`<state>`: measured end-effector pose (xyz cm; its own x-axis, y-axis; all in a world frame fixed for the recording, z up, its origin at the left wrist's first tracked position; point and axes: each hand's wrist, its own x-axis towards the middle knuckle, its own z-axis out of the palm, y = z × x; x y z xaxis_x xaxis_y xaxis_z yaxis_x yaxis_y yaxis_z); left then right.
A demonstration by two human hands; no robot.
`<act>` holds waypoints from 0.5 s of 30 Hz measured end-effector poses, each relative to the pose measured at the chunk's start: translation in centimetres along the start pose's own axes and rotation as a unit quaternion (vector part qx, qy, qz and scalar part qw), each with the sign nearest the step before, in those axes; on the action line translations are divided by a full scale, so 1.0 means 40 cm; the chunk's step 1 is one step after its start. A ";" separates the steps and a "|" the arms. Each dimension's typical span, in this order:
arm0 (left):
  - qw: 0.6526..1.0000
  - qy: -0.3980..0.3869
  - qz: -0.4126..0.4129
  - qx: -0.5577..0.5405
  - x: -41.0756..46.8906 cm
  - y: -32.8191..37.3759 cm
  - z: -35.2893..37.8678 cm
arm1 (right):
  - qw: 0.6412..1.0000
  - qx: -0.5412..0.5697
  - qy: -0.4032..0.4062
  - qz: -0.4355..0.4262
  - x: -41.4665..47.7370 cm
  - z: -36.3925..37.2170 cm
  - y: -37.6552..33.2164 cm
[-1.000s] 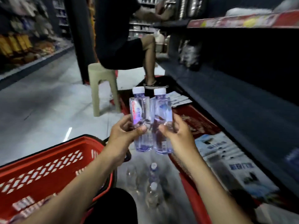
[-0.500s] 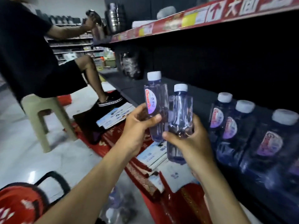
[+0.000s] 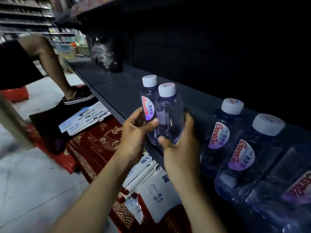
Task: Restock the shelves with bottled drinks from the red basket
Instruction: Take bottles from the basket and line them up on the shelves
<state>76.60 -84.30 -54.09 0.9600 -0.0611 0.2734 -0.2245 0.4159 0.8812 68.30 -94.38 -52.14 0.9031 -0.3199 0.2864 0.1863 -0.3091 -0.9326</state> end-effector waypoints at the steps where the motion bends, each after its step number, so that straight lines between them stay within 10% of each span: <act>1: 1.000 -0.006 -0.007 -0.004 0.005 -0.010 -0.001 | 1.000 -0.012 -0.001 0.007 0.004 0.002 0.008; 15: 0.990 -0.121 -0.033 0.059 0.044 -0.047 0.004 | 0.989 -0.134 0.014 0.065 -0.001 -0.026 0.024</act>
<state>78.69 -85.35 -55.21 0.9077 -0.3068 0.2862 -0.1950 0.2956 0.9352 68.05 -95.58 -52.81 0.9007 -0.3967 0.1769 -0.0435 -0.4877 -0.8719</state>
